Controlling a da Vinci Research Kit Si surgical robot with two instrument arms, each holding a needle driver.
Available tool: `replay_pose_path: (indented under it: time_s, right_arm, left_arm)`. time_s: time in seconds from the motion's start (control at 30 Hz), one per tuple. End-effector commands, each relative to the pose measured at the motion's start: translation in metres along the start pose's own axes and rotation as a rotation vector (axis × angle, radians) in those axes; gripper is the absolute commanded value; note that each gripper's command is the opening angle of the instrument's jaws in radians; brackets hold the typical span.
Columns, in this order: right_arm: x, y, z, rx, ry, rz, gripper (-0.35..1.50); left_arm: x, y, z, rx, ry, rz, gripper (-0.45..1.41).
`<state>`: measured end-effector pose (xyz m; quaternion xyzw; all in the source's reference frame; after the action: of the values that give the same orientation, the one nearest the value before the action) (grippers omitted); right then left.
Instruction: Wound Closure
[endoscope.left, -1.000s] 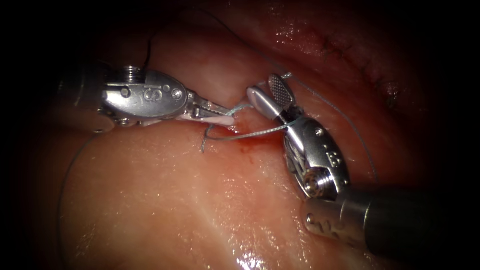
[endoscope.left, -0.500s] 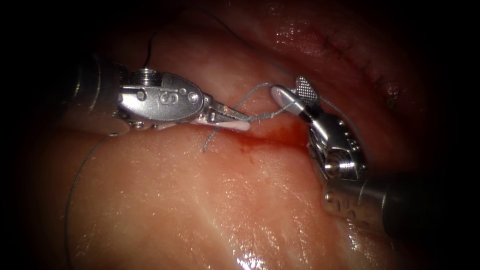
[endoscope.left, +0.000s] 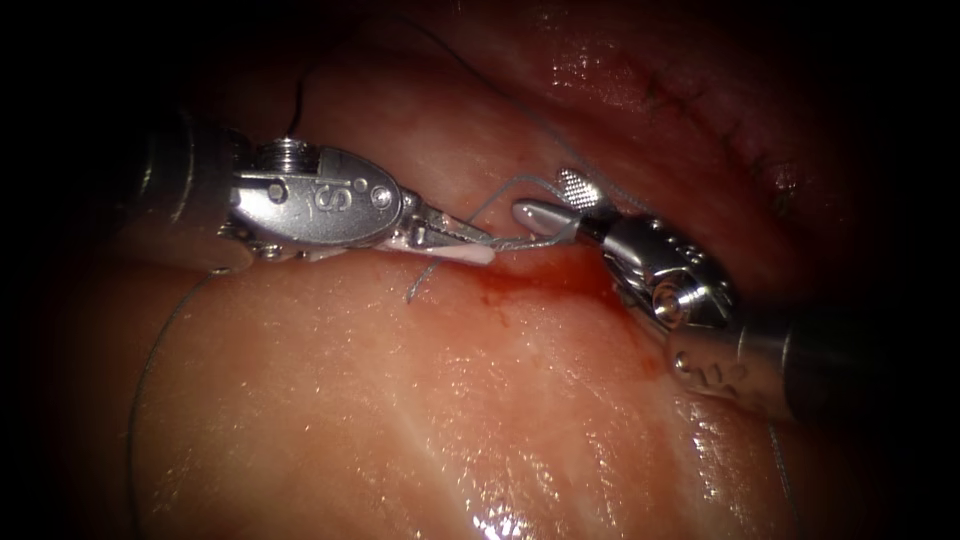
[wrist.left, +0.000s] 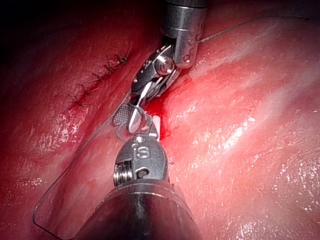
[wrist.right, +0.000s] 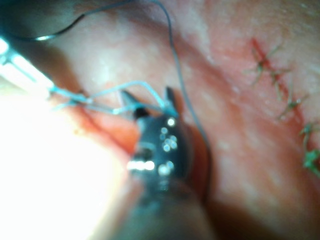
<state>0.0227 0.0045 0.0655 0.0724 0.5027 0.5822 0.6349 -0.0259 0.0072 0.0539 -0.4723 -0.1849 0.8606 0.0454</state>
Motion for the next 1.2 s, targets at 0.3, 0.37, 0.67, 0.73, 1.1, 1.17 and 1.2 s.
replay_pose_path:
  time_s: [0.3,0.37,0.67,0.73,1.1,1.17,1.2]
  right_arm:
    - [-0.0003,-0.0008,0.0034,-0.008,-0.053,-0.074,0.57]
    - [-0.0004,-0.0012,0.0037,0.003,-0.088,-0.116,0.00]
    - [-0.0008,-0.0022,0.0031,0.081,-0.091,-0.178,0.21]
    - [-0.0006,-0.0024,0.0031,0.085,-0.084,-0.175,0.19]
    - [0.0002,-0.0044,0.0001,0.169,-0.042,-0.278,0.93]
    - [0.0005,-0.0043,-0.0007,0.152,-0.041,-0.294,0.93]
    - [0.0008,-0.0042,-0.0010,0.140,-0.039,-0.304,0.93]
  left_arm:
    - [-0.0006,0.0006,0.0004,-0.005,-0.003,-0.004,-0.45]
    - [-0.0007,0.0007,0.0003,-0.004,-0.004,-0.003,-0.45]
    - [-0.0009,0.0009,-0.0003,-0.001,-0.009,-0.007,-0.45]
    - [-0.0009,0.0009,-0.0003,-0.001,-0.009,-0.007,-0.45]
    - [-0.0008,0.0017,-0.0007,-0.004,-0.009,-0.005,-0.45]
    - [-0.0007,0.0018,-0.0007,-0.004,-0.009,-0.005,-0.45]
    - [-0.0006,0.0019,-0.0007,-0.004,-0.009,-0.005,-0.45]
